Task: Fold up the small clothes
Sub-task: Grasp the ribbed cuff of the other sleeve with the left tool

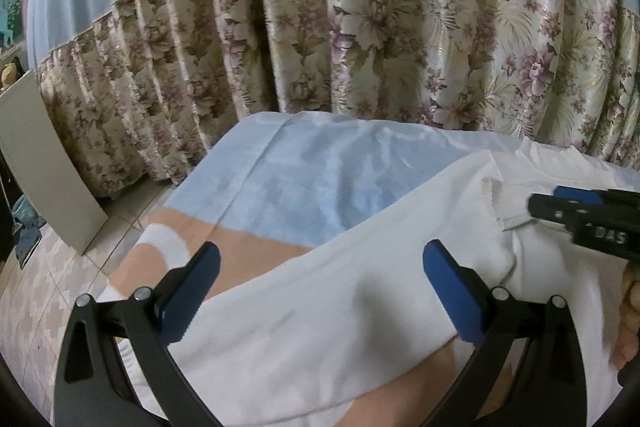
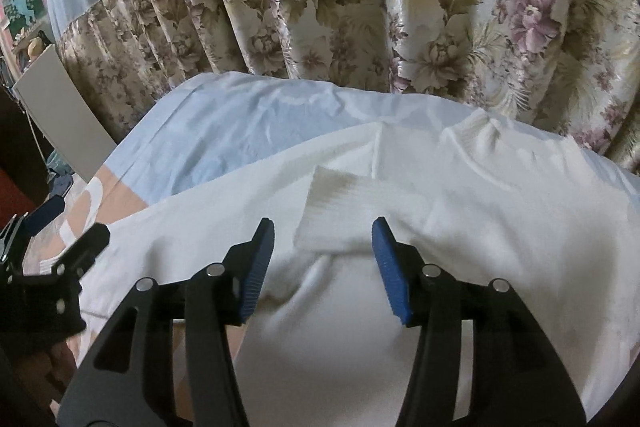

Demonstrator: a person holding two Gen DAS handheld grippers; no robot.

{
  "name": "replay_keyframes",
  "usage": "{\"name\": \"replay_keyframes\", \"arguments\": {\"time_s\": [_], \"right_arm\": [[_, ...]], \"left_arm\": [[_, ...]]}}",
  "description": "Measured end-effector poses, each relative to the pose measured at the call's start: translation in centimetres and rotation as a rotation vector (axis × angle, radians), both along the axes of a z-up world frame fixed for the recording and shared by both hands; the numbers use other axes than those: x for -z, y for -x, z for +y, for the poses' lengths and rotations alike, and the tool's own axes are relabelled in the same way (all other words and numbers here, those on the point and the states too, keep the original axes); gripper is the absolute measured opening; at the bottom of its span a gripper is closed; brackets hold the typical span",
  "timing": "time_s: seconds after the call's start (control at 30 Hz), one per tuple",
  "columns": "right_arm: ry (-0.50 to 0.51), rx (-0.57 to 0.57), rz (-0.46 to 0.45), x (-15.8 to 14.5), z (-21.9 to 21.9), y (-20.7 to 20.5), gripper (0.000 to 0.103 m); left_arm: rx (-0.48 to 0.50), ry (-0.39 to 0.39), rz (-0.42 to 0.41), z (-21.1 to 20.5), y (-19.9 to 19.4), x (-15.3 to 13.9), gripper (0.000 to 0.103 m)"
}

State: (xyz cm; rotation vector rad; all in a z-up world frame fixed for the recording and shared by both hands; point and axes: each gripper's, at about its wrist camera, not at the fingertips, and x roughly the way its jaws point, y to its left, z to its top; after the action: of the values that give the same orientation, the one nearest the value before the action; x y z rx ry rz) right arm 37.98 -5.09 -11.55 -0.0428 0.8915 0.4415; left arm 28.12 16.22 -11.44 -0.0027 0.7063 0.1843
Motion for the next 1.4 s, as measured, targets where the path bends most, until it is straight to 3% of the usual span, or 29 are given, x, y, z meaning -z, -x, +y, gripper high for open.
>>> {"name": "replay_keyframes", "arguments": {"time_s": [0.17, 0.37, 0.53, 0.63, 0.8, 1.0, 1.1, 1.13, 1.2, 1.3, 1.37, 1.4], "right_arm": [[0.019, 0.065, -0.041, -1.2, -1.7, 4.5, 0.054], [0.071, 0.292, -0.14, -3.0, -4.0, 12.2, 0.077], [0.074, 0.481, -0.163, -3.5, -4.8, 18.6, 0.086], [0.067, 0.54, -0.187, -3.3, -4.4, 22.1, 0.092], [0.058, 0.45, -0.154, -2.0, -1.8, 24.7, 0.094], [0.043, 0.393, -0.131, -2.1, -0.5, 25.0, 0.096], [0.038, 0.382, -0.144, -2.7, -0.4, 24.8, 0.097], [0.037, 0.381, -0.148, -2.8, -0.4, 24.9, 0.097], [0.034, 0.379, -0.148, -3.0, -0.4, 24.7, 0.097], [0.035, 0.378, -0.151, -3.1, -0.6, 24.5, 0.097], [0.036, 0.381, -0.151, -3.2, -0.6, 24.6, 0.097], [0.035, 0.384, -0.15, -3.2, -0.8, 24.5, 0.097]], "left_arm": [[0.041, 0.023, 0.007, 1.3, 2.6, 0.2, 0.101], [0.143, 0.024, -0.01, 2.4, 5.5, 0.7, 0.101], [0.165, 0.04, -0.034, 5.0, 7.8, 0.6, 0.101], [0.173, 0.035, -0.021, 7.2, 9.2, 0.9, 0.101], [0.141, 0.028, 0.021, 11.5, 10.9, 1.7, 0.101], [0.035, 0.048, 0.094, 15.7, 12.0, 3.4, 0.101], [0.03, 0.049, 0.149, 15.7, 11.9, 4.8, 0.089], [0.03, 0.062, 0.168, 15.6, 11.9, 5.3, 0.08], [0.019, 0.055, 0.179, 15.2, 11.8, 5.8, 0.077], [0.016, 0.058, 0.188, 14.7, 11.5, 5.9, 0.064], [0.021, 0.047, 0.185, 14.2, 11.6, 5.8, 0.037], [0.026, 0.04, 0.185, 13.9, 11.5, 5.5, 0.031]]}}
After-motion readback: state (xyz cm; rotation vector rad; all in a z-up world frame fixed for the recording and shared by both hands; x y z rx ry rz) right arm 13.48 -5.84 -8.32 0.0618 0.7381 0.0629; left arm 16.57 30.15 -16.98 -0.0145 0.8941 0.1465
